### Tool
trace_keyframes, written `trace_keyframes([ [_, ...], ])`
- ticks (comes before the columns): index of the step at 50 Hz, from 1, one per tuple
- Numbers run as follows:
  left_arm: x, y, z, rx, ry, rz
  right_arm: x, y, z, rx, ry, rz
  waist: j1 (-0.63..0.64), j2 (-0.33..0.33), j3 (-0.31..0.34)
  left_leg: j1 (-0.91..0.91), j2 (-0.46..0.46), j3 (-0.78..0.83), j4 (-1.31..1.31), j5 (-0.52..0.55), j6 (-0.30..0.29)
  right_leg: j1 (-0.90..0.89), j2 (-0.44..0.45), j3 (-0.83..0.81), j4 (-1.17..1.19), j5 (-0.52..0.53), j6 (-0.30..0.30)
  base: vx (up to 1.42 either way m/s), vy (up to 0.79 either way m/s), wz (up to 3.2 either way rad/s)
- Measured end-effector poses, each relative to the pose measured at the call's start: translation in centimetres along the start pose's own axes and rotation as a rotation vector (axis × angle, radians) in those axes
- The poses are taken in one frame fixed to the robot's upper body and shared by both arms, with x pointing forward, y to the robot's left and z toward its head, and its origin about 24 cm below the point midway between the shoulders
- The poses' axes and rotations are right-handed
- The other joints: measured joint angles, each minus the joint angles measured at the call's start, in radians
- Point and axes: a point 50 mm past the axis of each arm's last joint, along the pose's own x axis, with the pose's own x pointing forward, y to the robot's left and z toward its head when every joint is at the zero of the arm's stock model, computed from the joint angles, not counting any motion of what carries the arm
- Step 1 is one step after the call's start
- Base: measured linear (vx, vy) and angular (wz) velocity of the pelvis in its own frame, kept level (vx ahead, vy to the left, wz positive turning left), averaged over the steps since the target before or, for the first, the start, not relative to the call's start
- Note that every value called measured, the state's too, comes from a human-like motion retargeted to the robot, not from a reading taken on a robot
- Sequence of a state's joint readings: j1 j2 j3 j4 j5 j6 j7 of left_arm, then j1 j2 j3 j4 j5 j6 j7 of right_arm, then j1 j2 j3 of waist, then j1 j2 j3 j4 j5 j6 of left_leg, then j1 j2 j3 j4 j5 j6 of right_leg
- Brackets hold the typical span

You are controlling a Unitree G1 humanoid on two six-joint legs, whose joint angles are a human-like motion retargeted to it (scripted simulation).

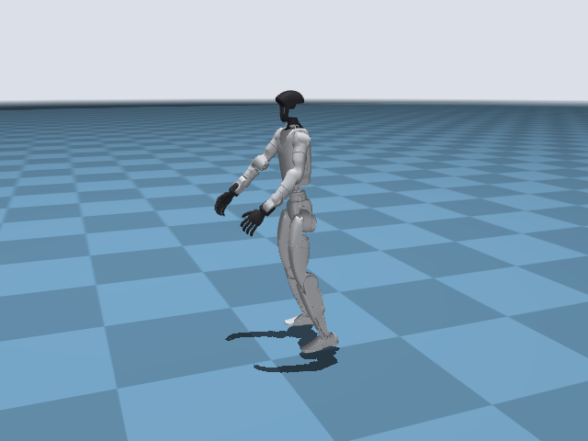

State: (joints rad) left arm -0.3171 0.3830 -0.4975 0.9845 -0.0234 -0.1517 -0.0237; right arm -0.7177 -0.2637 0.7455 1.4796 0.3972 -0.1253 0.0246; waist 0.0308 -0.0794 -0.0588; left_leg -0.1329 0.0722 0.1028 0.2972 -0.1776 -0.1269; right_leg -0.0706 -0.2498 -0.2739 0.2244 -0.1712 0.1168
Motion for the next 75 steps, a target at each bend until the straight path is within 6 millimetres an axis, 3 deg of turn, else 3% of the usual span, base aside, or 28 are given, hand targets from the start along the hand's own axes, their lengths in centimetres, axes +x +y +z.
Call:
trace_keyframes([
  [2, 0.2, 2.2, 0.7, -0.099, 0.008, 0.156, 0.2, -1.5, 4.2, 0.125, -0.104, -0.115, -0.022, -0.002, 0.090, -0.024, 0.024, 0.040, 0.163, -0.290, 0.055, -0.065, -0.011, 0.030, 0.213, -0.278, -0.049, -0.16, -0.05, -0.49],
  [3, 0.2, 2.4, 0.2, -0.159, 0.047, 0.218, 0.2, -2.0, 5.5, 0.175, -0.136, -0.173, -0.041, -0.001, 0.137, -0.045, 0.034, 0.044, 0.256, -0.383, 0.091, -0.098, -0.020, 0.040, 0.332, -0.375, -0.089, -0.13, -0.04, -0.19],
  [5, 0.1, 1.8, -1.7, -0.328, 0.182, 0.331, 0.1, -2.0, 6.7, 0.254, -0.162, -0.291, -0.085, -0.006, 0.222, -0.094, 0.050, 0.041, 0.417, -0.443, 0.163, -0.158, -0.041, 0.047, 0.530, -0.446, -0.169, -0.08, -0.03, 0.06],
  [8, -1.3, -1.8, -6.1, -0.623, 0.448, 0.388, 0.1, 1.5, 3.3, 0.284, -0.062, -0.307, -0.143, -0.014, 0.250, -0.090, 0.060, 0.046, 0.392, -0.340, 0.173, -0.155, -0.040, 0.015, 0.532, -0.343, -0.191, 0.05, -0.04, 0.19],
  [12, -5.2, -6.8, -11.4, -0.792, 0.636, 0.365, -1.5, 7.4, -5.4, 0.209, 0.126, -0.113, -0.174, -0.010, 0.123, -0.014, 0.049, 0.042, 0.116, -0.195, 0.116, -0.068, 0.014, -0.024, 0.228, -0.178, -0.101, 0.14, -0.04, 0.08],
  [15, -7.6, -8.7, -13.4, -0.850, 0.611, 0.348, -3.6, 9.7, -10.3, 0.239, 0.213, -0.040, -0.163, -0.009, 0.032, -0.017, 0.038, 0.037, 0.003, -0.125, 0.113, -0.050, 0.040, -0.039, 0.057, -0.093, -0.044, 0.03, -0.01, 0.00],
  [18, -8.4, -9.0, -13.6, -0.887, 0.527, 0.322, -4.8, 10.6, -12.7, 0.343, 0.263, -0.031, -0.137, -0.016, 0.021, -0.026, 0.035, 0.061, -0.043, -0.117, 0.132, -0.061, 0.050, -0.039, -0.004, -0.077, -0.026, -0.02, 0.01, -0.06],
  [23, -7.9, -8.0, -13.4, -0.746, 0.504, 0.257, -5.1, 10.6, -13.3, 0.416, 0.304, -0.030, -0.095, -0.033, 0.078, -0.017, 0.021, 0.085, -0.097, -0.147, 0.153, -0.068, 0.048, -0.037, -0.045, -0.105, -0.002, -0.08, 0.05, -0.11],
  [28, -6.6, -5.9, -12.8, -0.556, 0.546, 0.238, -3.8, 9.7, -11.0, 0.417, 0.263, -0.058, -0.084, -0.055, 0.150, -0.021, 0.008, 0.078, -0.127, -0.123, 0.142, -0.067, 0.043, -0.044, -0.077, -0.081, -0.022, -0.08, 0.07, 0.06],
  [32, -5.0, -4.3, -11.1, -0.515, 0.485, 0.262, -2.7, 9.4, -8.1, 0.369, 0.168, -0.033, -0.095, -0.069, 0.215, -0.034, 0.002, 0.071, -0.136, -0.111, 0.140, -0.069, 0.042, -0.048, -0.099, -0.058, -0.025, -0.10, 0.07, 0.08],
  [38, -2.2, -2.4, -6.3, -0.410, 0.290, 0.234, -1.2, 8.3, -3.1, 0.184, 0.011, 0.048, -0.111, -0.080, 0.356, -0.060, -0.005, 0.064, -0.152, -0.115, 0.145, -0.107, 0.040, -0.040, -0.102, -0.045, -0.024, -0.18, 0.09, -0.05],
  [44, 0.5, -1.3, -0.1, -0.087, 0.096, 0.138, -0.6, 8.2, 3.5, -0.145, -0.208, 0.128, -0.112, -0.094, 0.565, -0.143, -0.019, 0.061, -0.170, -0.088, 0.137, -0.205, 0.028, -0.033, -0.091, -0.013, -0.038, -0.28, 0.09, 0.05],
  [47, 0.5, -2.2, 1.1, 0.111, 0.014, 0.110, -1.2, 9.2, 5.4, -0.343, -0.360, 0.122, -0.147, -0.092, 0.579, -0.262, -0.030, 0.046, -0.172, -0.074, 0.127, -0.323, 0.016, -0.037, -0.073, -0.019, -0.041, -0.27, 0.08, 0.34],
  [50, -0.1, -2.3, 2.3, 0.220, -0.120, 0.210, -2.1, 9.3, 7.1, -0.412, -0.537, -0.008, -0.193, -0.090, 0.579, -0.420, -0.038, 0.026, -0.100, -0.085, 0.124, -0.463, -0.005, -0.031, -0.008, -0.049, -0.054, -0.22, 0.04, 0.47],
  [53, -1.8, -0.4, 4.4, 0.184, -0.316, 0.399, -3.5, 7.2, 9.4, -0.291, -0.727, -0.243, -0.227, -0.085, 0.579, -0.645, -0.033, 0.007, 0.115, -0.140, 0.136, -0.637, -0.032, -0.023, 0.134, -0.111, -0.086, -0.17, 0.02, 0.46],
  [57, -5.6, 2.3, 6.8, 0.086, -0.576, 0.582, -6.8, 2.1, 10.9, -0.106, -0.935, -0.458, -0.218, -0.080, 0.579, -0.929, 0.000, -0.003, 0.429, -0.224, 0.143, -0.902, -0.063, 0.007, 0.428, -0.204, -0.128, -0.09, 0.01, 0.01],
  [60, -9.2, 3.2, 7.7, 0.029, -0.742, 0.685, -10.3, -1.5, 10.6, -0.046, -1.069, -0.536, -0.198, -0.086, 0.579, -1.113, 0.022, 0.005, 0.643, -0.285, 0.145, -1.110, -0.095, 0.052, 0.679, -0.279, -0.155, -0.02, 0.00, -0.05],
  [65, -15.4, 3.6, 7.5, -0.038, -0.943, 0.814, -17.2, -5.0, 9.0, -0.009, -1.283, -0.613, -0.186, -0.063, 0.579, -1.435, 0.044, -0.013, 1.037, -0.368, 0.140, -1.429, -0.147, 0.135, 1.087, -0.424, -0.204, -0.04, -0.02, 0.21],
  [70, -20.3, 1.6, 3.6, -0.118, -0.831, 0.818, -21.9, -4.7, 4.3, 0.033, -1.245, -0.535, -0.179, -0.119, 0.579, -1.437, 0.081, -0.003, 1.447, -0.554, 0.115, -1.499, -0.162, 0.306, 1.530, -0.624, -0.205, 0.02, -0.03, -0.15],
  [72, -23.0, 1.2, 2.4, 0.062, -0.876, 0.865, -24.3, -4.5, 2.8, 0.073, -1.259, -0.502, -0.162, -0.125, 0.579, -1.437, 0.109, -0.029, 1.611, -0.633, 0.103, -1.499, -0.142, 0.344, 1.676, -0.701, -0.209, -0.04, 0.01, -0.81],
  [75, -24.9, 1.2, -0.6, 0.380, -0.739, 0.818, -25.5, -4.4, 1.2, 0.015, -1.182, -0.461, -0.102, -0.113, 0.579, -1.437, 0.184, -0.091, 1.831, -0.695, 0.104, -1.499, -0.071, 0.371, 1.846, -0.702, -0.223, -0.17, 0.05, -1.15],
])
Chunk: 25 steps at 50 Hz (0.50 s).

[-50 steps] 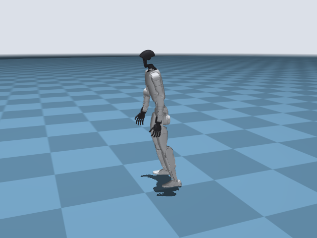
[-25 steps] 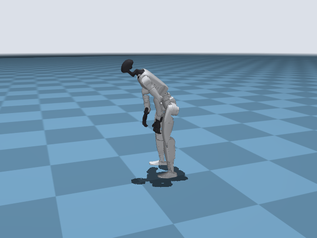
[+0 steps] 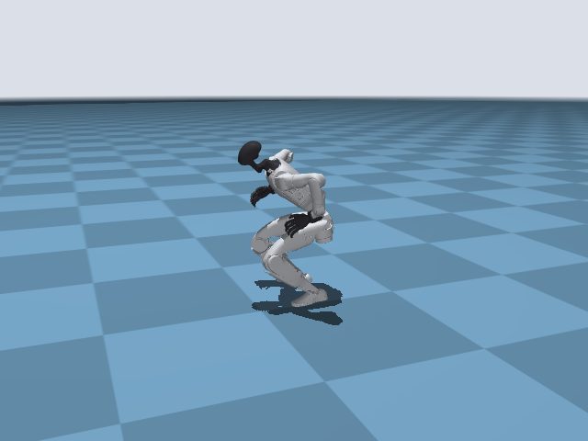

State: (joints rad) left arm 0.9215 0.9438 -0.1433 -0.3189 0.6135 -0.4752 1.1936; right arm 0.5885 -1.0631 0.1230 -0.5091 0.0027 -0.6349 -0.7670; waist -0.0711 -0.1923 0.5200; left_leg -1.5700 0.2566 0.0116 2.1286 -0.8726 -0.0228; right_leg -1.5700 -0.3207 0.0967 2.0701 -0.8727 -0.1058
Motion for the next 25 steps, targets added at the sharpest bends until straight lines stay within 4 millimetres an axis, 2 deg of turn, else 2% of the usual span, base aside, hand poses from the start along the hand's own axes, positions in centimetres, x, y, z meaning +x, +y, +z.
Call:
trace_keyframes([
  [2, -1.8, 1.2, -0.5, 0.129, 0.036, -0.076, -1.5, -0.3, 0.1, -0.018, 0.087, 0.055, 0.013, 0.005, 0.000, 0.000, 0.000, -0.037, 0.115, 0.000, -0.005, 0.000, 0.004, 0.033, 0.131, 0.000, 0.000, -0.23, -0.04, -0.14],
  [4, -3.2, 2.0, -0.2, 0.176, 0.083, -0.108, -2.9, -0.3, 0.5, -0.001, 0.176, 0.091, 0.031, 0.014, 0.000, 0.000, -0.011, -0.073, 0.211, 0.000, -0.018, 0.000, 0.009, 0.067, 0.245, 0.000, 0.007, -0.22, -0.05, 0.16],
  [7, -4.5, 1.6, 0.2, 0.115, 0.192, -0.072, -4.8, -0.6, 1.2, 0.059, 0.296, 0.080, 0.037, 0.028, 0.000, 0.000, -0.041, -0.097, 0.369, 0.000, -0.023, 0.000, 0.017, 0.170, 0.421, 0.000, 0.056, -0.16, 0.02, 0.39],
  [9, -5.0, 1.4, 0.3, 0.057, 0.281, -0.024, -5.1, -1.1, 1.8, 0.072, 0.329, 0.044, 0.042, 0.044, 0.000, 0.000, -0.043, -0.095, 0.448, 0.000, -0.010, 0.000, 0.023, 0.237, 0.506, 0.000, 0.090, -0.01, 0.05, 0.28],
  [11, -4.7, 1.6, 0.3, 0.025, 0.310, 0.007, -4.9, -1.5, 2.4, 0.087, 0.327, -0.014, 0.044, 0.058, 0.000, 0.000, -0.037, -0.085, 0.493, 0.000, 0.017, 0.000, 0.032, 0.287, 0.555, 0.000, 0.107, 0.08, 0.03, 0.17],
  [12, -3.9, 1.6, 0.5, -0.019, 0.307, 0.027, -4.3, -1.6, 2.7, 0.096, 0.308, -0.036, 0.048, 0.076, 0.000, 0.000, -0.031, -0.072, 0.496, 0.000, 0.040, 0.000, 0.031, 0.300, 0.556, 0.000, 0.105, 0.15, 0.08, 0.13],
  [13, -2.3, 1.5, 1.1, -0.135, 0.306, 0.072, -2.8, -1.8, 3.0, 0.089, 0.256, -0.020, 0.060, 0.116, 0.000, 0.000, -0.021, -0.048, 0.477, 0.000, 0.079, 0.000, 0.019, 0.295, 0.528, 0.000, 0.090, 0.19, 0.09, -0.01],
  [15, 0.8, 0.0, 1.3, -0.257, 0.238, 0.079, -0.9, -1.6, 3.0, 0.100, 0.188, -0.035, 0.101, 0.178, 0.000, 0.000, -0.004, -0.052, 0.426, 0.000, 0.107, 0.000, -0.002, 0.218, 0.467, 0.000, 0.017, 0.25, 0.01, -0.27],
  [17, 3.7, -3.2, 0.8, -0.343, 0.172, 0.031, 0.9, -0.9, 2.0, 0.116, 0.130, -0.030, 0.132, 0.214, 0.000, 0.000, 0.006, -0.042, 0.352, 0.000, 0.126, 0.000, -0.024, 0.146, 0.386, 0.000, -0.038, 0.30, -0.03, -0.13],
  [18, 5.0, -5.1, 0.6, -0.384, 0.150, -0.007, 2.1, -0.4, 1.2, 0.116, 0.104, -0.014, 0.130, 0.224, 0.000, 0.000, 0.000, -0.025, 0.314, 0.000, 0.140, 0.000, -0.039, 0.133, 0.346, 0.000, -0.047, 0.33, -0.03, 0.34],
  [20, 8.6, -9.1, 1.1, -0.466, 0.103, -0.058, 5.1, 0.9, -0.6, 0.098, 0.043, 0.029, 0.117, 0.237, 0.000, 0.000, -0.028, 0.011, 0.188, 0.023, 0.152, 0.000, -0.071, 0.093, 0.240, 0.000, -0.073, 0.34, -0.10, 0.86],
  [22, 12.5, -12.2, 1.5, -0.500, 0.078, -0.081, 8.8, 3.0, -2.6, 0.075, 0.000, 0.062, 0.072, 0.218, -0.003, 0.002, -0.095, 0.048, -0.001, 0.099, 0.150, 0.002, -0.122, 0.064, 0.109, 0.021, -0.088, 0.21, -0.16, 1.45],
  [23, 14.6, -13.3, 1.5, -0.492, 0.080, -0.079, 11.0, 4.7, -3.7, 0.060, -0.016, 0.085, 0.046, 0.208, -0.014, 0.008, -0.121, 0.056, -0.114, 0.142, 0.150, 0.006, -0.134, 0.033, 0.011, 0.064, -0.092, 0.12, -0.10, 1.14],
  [25, 16.4, -16.4, 0.3, -0.432, 0.179, -0.151, 13.1, 9.6, -7.1, 0.001, 0.064, 0.172, -0.001, 0.184, -0.105, 0.096, -0.165, 0.058, -0.360, 0.193, 0.138, 0.100, -0.143, -0.043, -0.219, 0.121, -0.088, 0.17, -0.07, 0.61],
])
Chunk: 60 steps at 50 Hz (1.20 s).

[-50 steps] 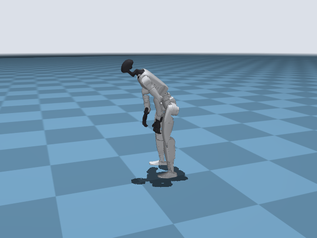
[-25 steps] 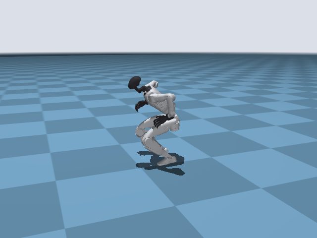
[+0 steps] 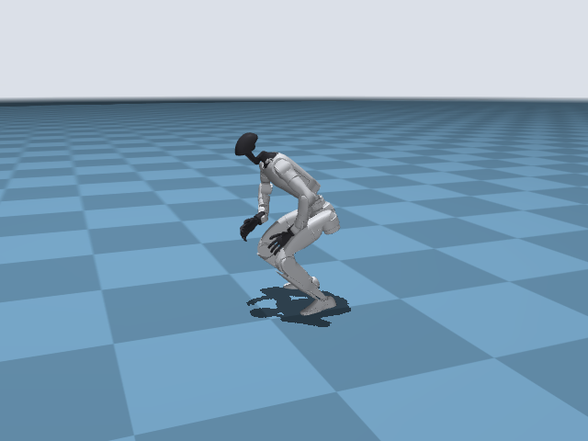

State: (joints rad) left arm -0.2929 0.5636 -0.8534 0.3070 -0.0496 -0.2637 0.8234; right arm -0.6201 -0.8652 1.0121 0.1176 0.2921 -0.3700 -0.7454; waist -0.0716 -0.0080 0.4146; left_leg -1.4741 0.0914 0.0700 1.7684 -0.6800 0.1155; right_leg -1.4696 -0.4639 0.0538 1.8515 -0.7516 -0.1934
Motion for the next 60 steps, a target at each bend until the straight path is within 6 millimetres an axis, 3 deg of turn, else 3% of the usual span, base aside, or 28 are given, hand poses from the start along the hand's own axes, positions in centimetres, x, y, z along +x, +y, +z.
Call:
trace_keyframes([
  [2, 0.4, -2.3, -4.0, 0.134, 0.235, -0.100, 0.1, 5.6, -5.1, -0.121, 0.225, 0.105, -0.034, -0.026, -0.077, 0.203, -0.030, -0.001, -0.287, 0.050, -0.031, 0.212, 0.012, -0.081, -0.279, 0.056, 0.020, 0.30, -0.08, 0.08],
  [4, -1.0, -4.4, -7.9, 0.271, 0.521, -0.276, -2.2, 9.5, -9.8, -0.244, 0.555, 0.195, -0.050, -0.029, -0.150, 0.426, -0.050, -0.010, -0.616, 0.186, -0.072, 0.458, 0.030, -0.190, -0.610, 0.196, 0.051, 0.37, -0.06, -0.01],
  [5, -2.4, -5.3, -9.5, 0.318, 0.671, -0.388, -4.3, 10.9, -11.5, -0.282, 0.755, 0.254, -0.055, -0.024, -0.184, 0.541, -0.057, -0.016, -0.792, 0.290, -0.093, 0.587, 0.043, -0.250, -0.789, 0.302, 0.070, 0.41, -0.05, 0.03],
  [7, -5.3, -6.8, -10.9, 0.329, 0.855, -0.581, -7.7, 11.8, -13.1, -0.317, 1.024, 0.372, -0.052, 0.002, -0.247, 0.773, -0.059, -0.053, -1.167, 0.599, -0.130, 0.836, 0.111, -0.315, -1.180, 0.638, 0.118, 0.42, -0.03, 0.08],
  [8, -6.5, -7.6, -11.0, 0.305, 0.883, -0.646, -9.1, 11.9, -13.5, -0.346, 1.074, 0.431, -0.049, 0.020, -0.269, 0.889, -0.057, -0.089, -1.348, 0.752, -0.151, 0.956, 0.161, -0.294, -1.378, 0.823, 0.150, 0.43, -0.03, 0.21],
  [10, -8.0, -9.0, -10.4, 0.222, 0.839, -0.672, -10.5, 11.9, -13.9, -0.370, 1.044, 0.474, -0.044, 0.042, -0.290, 1.079, -0.056, -0.171, -1.604, 0.915, -0.190, 1.157, 0.234, -0.124, -1.682, 1.075, 0.249, 0.42, -0.04, 0.40],
  [13, -8.7, -9.5, -9.6, 0.171, 0.693, -0.728, -11.2, 11.9, -13.9, -0.326, 0.942, 0.506, -0.039, 0.035, -0.333, 1.227, -0.038, -0.164, -1.733, 0.784, -0.206, 1.303, 0.253, 0.091, -1.810, 1.009, 0.324, 0.35, -0.04, 0.37],
  [16, -8.9, -8.2, -10.4, 0.154, 0.716, -0.701, -11.5, 11.1, -14.3, -0.227, 1.019, 0.422, -0.025, 0.020, -0.378, 1.297, -0.015, -0.032, -1.741, 0.684, -0.214, 1.352, 0.236, 0.018, -1.781, 0.890, 0.318, 0.20, -0.02, 0.05],
  [19, -8.1, -5.7, -11.9, 0.159, 0.821, -0.656, -10.9, 9.9, -14.9, -0.122, 1.153, 0.328, -0.002, -0.001, -0.403, 1.326, 0.003, 0.017, -1.688, 0.712, -0.220, 1.357, 0.228, -0.080, -1.698, 0.877, 0.299, 0.08, -0.02, -0.21],
  [23, -7.7, -3.9, -13.0, 0.151, 0.885, -0.639, -11.3, 8.7, -15.5, -0.032, 1.232, 0.299, 0.059, -0.031, -0.448, 1.345, 0.010, -0.049, -1.626, 0.765, -0.244, 1.371, 0.229, -0.220, -1.639, 0.915, 0.314, 0.05, -0.02, -0.33],
  [28, -6.3, -2.9, -12.4, 0.066, 0.811, -0.612, -11.6, 5.4, -16.6, -0.062, 1.204, 0.352, 0.128, -0.060, -0.494, 1.358, -0.005, -0.145, -1.646, 0.804, -0.265, 1.414, 0.242, -0.370, -1.699, 0.976, 0.366, 0.04, -0.02, -0.03],
  [30, -5.1, -1.6, -11.8, 0.008, 0.742, -0.540, -10.0, 3.9, -16.5, -0.032, 1.140, 0.316, 0.124, -0.076, -0.484, 1.364, -0.020, -0.189, -1.654, 0.850, -0.272, 1.437, 0.260, -0.366, -1.737, 1.035, 0.379, -0.01, -0.03, 0.28],
  [32, -3.1, -0.2, -10.6, 0.004, 0.636, -0.524, -8.2, 1.9, -16.3, -0.058, 1.068, 0.292, 0.128, -0.092, -0.482, 1.355, -0.037, -0.194, -1.606, 0.736, -0.256, 1.443, 0.269, -0.342, -1.719, 0.913, 0.360, -0.11, -0.02, 0.42],
  [35, 1.3, 2.9, -8.6, 0.041, 0.518, -0.368, -3.1, -1.8, -14.7, 0.027, 0.919, 0.066, 0.131, -0.128, -0.394, 1.292, -0.053, -0.136, -1.366, 0.270, -0.189, 1.403, 0.249, -0.312, -1.525, 0.423, 0.322, -0.22, -0.01, 0.18],
  [37, 2.7, 4.3, -8.5, 0.126, 0.540, -0.304, -1.1, -3.0, -13.6, 0.069, 0.854, -0.045, 0.135, -0.139, -0.303, 1.208, -0.044, -0.100, -1.108, 0.052, -0.137, 1.328, 0.217, -0.308, -1.269, 0.165, 0.240, -0.20, 0.00, -0.07],
  [39, 2.3, 4.6, -9.7, 0.193, 0.635, -0.287, -1.0, -2.0, -13.4, 0.113, 0.848, -0.101, 0.137, -0.152, -0.220, 1.139, -0.030, -0.058, -0.909, 0.009, -0.093, 1.254, 0.180, -0.308, -1.046, 0.088, 0.155, -0.14, 0.02, -0.19],
  [41, 0.6, 3.6, -11.2, 0.198, 0.754, -0.317, -2.4, 0.6, -13.8, 0.172, 0.901, -0.093, 0.128, -0.163, -0.168, 1.119, -0.018, -0.020, -0.859, 0.053, -0.081, 1.220, 0.153, -0.324, -0.962, 0.127, 0.117, -0.07, 0.04, -0.18],
  [43, -2.1, 1.5, -12.6, 0.151, 0.866, -0.380, -4.8, 3.8, -14.5, 0.236, 0.996, -0.027, 0.105, -0.163, -0.153, 1.151, -0.018, -0.010, -0.942, 0.109, -0.094, 1.244, 0.158, -0.348, -1.032, 0.196, 0.137, 0.00, 0.00, 0.00],
  [46, -6.3, -1.6, -13.4, 0.063, 0.964, -0.466, -8.7, 7.6, -14.9, 0.258, 1.106, 0.095, 0.069, -0.148, -0.181, 1.200, -0.022, -0.023, -1.136, 0.198, -0.109, 1.300, 0.203, -0.366, -1.260, 0.312, 0.194, -0.02, 0.01, -0.05],
  [50, -9.2, -3.5, -13.3, -0.090, 0.998, -0.446, -12.5, 11.2, -14.3, 0.243, 1.140, 0.249, 0.054, -0.139, -0.216, 1.216, -0.027, 0.000, -1.334, 0.321, -0.101, 1.306, 0.237, -0.388, -1.486, 0.457, 0.228, -0.13, 0.04, -0.45],
  [53, -9.5, -3.3, -13.1, -0.191, 0.998, -0.379, -14.2, 12.5, -13.8, 0.310, 1.159, 0.294, 0.059, -0.141, -0.219, 1.229, -0.037, 0.039, -1.449, 0.358, -0.091, 1.280, 0.239, -0.396, -1.573, 0.498, 0.264, -0.17, 0.06, -0.65],
  [60, -10.5, -3.4, -13.5, -0.207, 1.039, -0.407, -14.7, 11.8, -14.2, 0.368, 1.194, 0.297, 0.029, -0.130, -0.192, 1.257, -0.053, 0.077, -1.586, 0.380, -0.101, 1.291, 0.258, -0.362, -1.748, 0.546, 0.283, -0.13, 0.04, -0.39],
])
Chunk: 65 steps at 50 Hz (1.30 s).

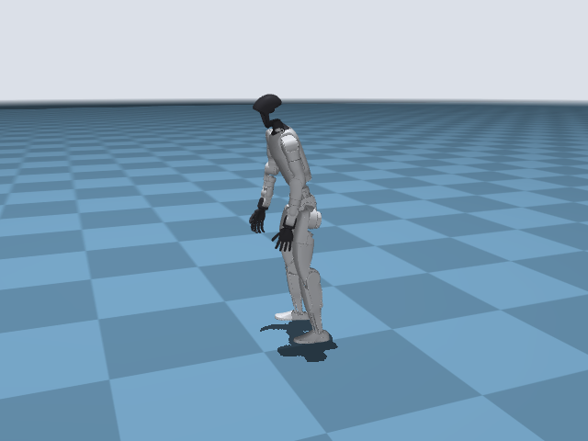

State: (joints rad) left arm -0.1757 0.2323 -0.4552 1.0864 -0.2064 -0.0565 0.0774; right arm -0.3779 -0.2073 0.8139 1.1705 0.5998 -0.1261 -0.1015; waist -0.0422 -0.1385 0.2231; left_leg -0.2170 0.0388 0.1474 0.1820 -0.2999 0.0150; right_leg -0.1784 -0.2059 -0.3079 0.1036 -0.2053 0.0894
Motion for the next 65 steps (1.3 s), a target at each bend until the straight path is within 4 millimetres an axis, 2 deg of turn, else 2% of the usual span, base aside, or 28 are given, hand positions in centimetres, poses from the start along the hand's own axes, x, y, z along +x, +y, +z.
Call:
trace_keyframes([
  [5, 0.2, -0.7, -0.3, 0.028, 0.036, -0.009, 0.0, 0.8, -0.2, -0.102, 0.006, 0.035, -0.019, 0.014, -0.011, 0.032, 0.003, 0.034, -0.077, -0.001, -0.026, 0.016, 0.018, 0.011, -0.086, 0.040, 0.022, -0.06, 0.01, -0.32],
  [10, 0.3, -1.2, -0.1, 0.139, 0.048, -0.040, 0.0, 1.2, -0.6, -0.175, 0.036, 0.062, -0.026, 0.023, -0.032, 0.053, 0.004, 0.063, -0.122, -0.017, -0.022, 0.028, 0.029, 0.008, -0.139, 0.050, 0.039, -0.03, 0.00, -0.19],
  [17, 0.6, -2.9, 0.9, 0.263, 0.030, -0.060, 0.2, 1.5, 0.0, -0.235, 0.020, 0.052, -0.038, 0.044, -0.034, 0.049, 0.009, 0.054, -0.105, -0.015, 0.001, 0.023, 0.033, 0.016, -0.126, 0.052, 0.020, -0.01, -0.01, -0.02],
  [20, 0.6, -3.1, 1.1, 0.298, 0.017, -0.072, 0.2, 1.2, 0.1, -0.233, 0.016, 0.049, -0.040, 0.051, -0.050, 0.047, 0.009, 0.045, -0.092, -0.017, 0.009, 0.024, 0.031, 0.014, -0.112, 0.043, 0.014, 0.02, -0.01, 0.04],
  [35, 0.1, -2.9, -0.8, 0.199, 0.064, -0.101, -0.2, 1.0, -1.5, -0.249, 0.056, 0.096, -0.027, 0.081, -0.157, 0.064, 0.017, 0.021, -0.054, -0.017, 0.002, 0.047, 0.026, -0.005, -0.044, -0.021, -0.030, 0.06, -0.03, 0.10],
  [42, 0.0, -2.4, -1.1, 0.152, 0.063, -0.074, -0.1, 0.9, -1.1, -0.298, 0.045, 0.119, -0.026, 0.087, -0.160, 0.069, 0.017, 0.017, -0.045, -0.015, 0.004, 0.059, 0.027, -0.007, -0.043, -0.039, -0.028, 0.00, 0.00, 0.00],
  [45, 0.1, -2.1, -0.7, 0.156, 0.048, -0.067, 0.1, 0.9, -0.4, -0.331, 0.027, 0.127, -0.027, 0.086, -0.134, 0.065, 0.017, 0.018, -0.042, -0.010, 0.001, 0.055, 0.026, -0.003, -0.041, -0.043, -0.018, -0.08, -0.04, -0.03],
  [47, 0.2, -1.8, 0.0, 0.145, 0.023, -0.060, 0.3, 0.8, 0.5, -0.374, 0.003, 0.128, -0.027, 0.079, -0.101, 0.060, 0.013, 0.024, -0.043, -0.004, -0.003, 0.047, 0.022, 0.003, -0.045, -0.030, 0.022, -0.13, -0.05, -0.07],
  [48, 0.3, -1.5, 0.3, 0.157, 0.019, -0.053, 0.4, 0.9, 1.0, -0.379, 0.002, 0.133, -0.028, 0.081, -0.082, 0.054, 0.017, 0.022, -0.044, 0.002, 0.004, 0.041, 0.026, 0.002, -0.044, -0.025, -0.013, -0.13, -0.03, -0.04],
  [50, 0.4, -1.1, 1.1, 0.184, -0.009, -0.050, 0.6, 1.0, 2.2, -0.430, -0.021, 0.143, -0.030, 0.077, -0.039, 0.039, 0.020, 0.021, -0.045, 0.013, 0.005, 0.026, 0.029, 0.005, -0.044, -0.020, -0.027, -0.18, -0.04, -0.01],
  [54, 0.6, -0.2, 3.1, 0.273, -0.084, -0.051, 0.9, 1.6, 4.7, -0.552, -0.088, 0.161, -0.039, 0.059, 0.080, -0.007, 0.011, 0.014, -0.041, 0.044, 0.001, -0.010, 0.021, 0.002, -0.056, 0.008, -0.018, -0.25, -0.06, 0.10],
  [59, 0.8, 0.3, 7.5, 0.470, -0.240, -0.028, 0.9, 2.5, 8.8, -0.690, -0.258, 0.144, -0.057, 0.030, 0.271, -0.095, -0.006, 0.008, -0.030, 0.035, -0.015, -0.074, 0.008, -0.015, -0.083, 0.054, 0.023, -0.29, -0.03, 0.20],
  [60, 0.8, 0.0, 8.3, 0.498, -0.277, -0.011, 0.7, 2.8, 9.1, -0.668, -0.294, 0.124, -0.055, 0.027, 0.289, -0.126, -0.007, 0.005, -0.031, 0.031, -0.016, -0.101, 0.009, -0.018, -0.091, 0.065, 0.032, -0.27, 0.01, 0.11],
  [62, 0.5, -0.1, 7.7, 0.573, -0.312, -0.030, 0.4, 3.9, 9.2, -0.806, -0.370, 0.145, -0.083, 0.020, 0.297, -0.196, -0.001, -0.001, -0.039, 0.048, -0.014, -0.171, 0.022, -0.017, -0.101, 0.086, 0.036, -0.25, 0.03, 0.04],
  [65, -0.3, 0.0, 7.5, 0.565, -0.426, 0.068, -0.5, 4.7, 10.4, -0.782, -0.549, 0.047, -0.121, 0.004, 0.297, -0.318, 0.005, -0.007, -0.049, 0.098, -0.003, -0.304, 0.027, -0.012, -0.081, 0.098, 0.018, -0.22, 0.06, 0.17],
])
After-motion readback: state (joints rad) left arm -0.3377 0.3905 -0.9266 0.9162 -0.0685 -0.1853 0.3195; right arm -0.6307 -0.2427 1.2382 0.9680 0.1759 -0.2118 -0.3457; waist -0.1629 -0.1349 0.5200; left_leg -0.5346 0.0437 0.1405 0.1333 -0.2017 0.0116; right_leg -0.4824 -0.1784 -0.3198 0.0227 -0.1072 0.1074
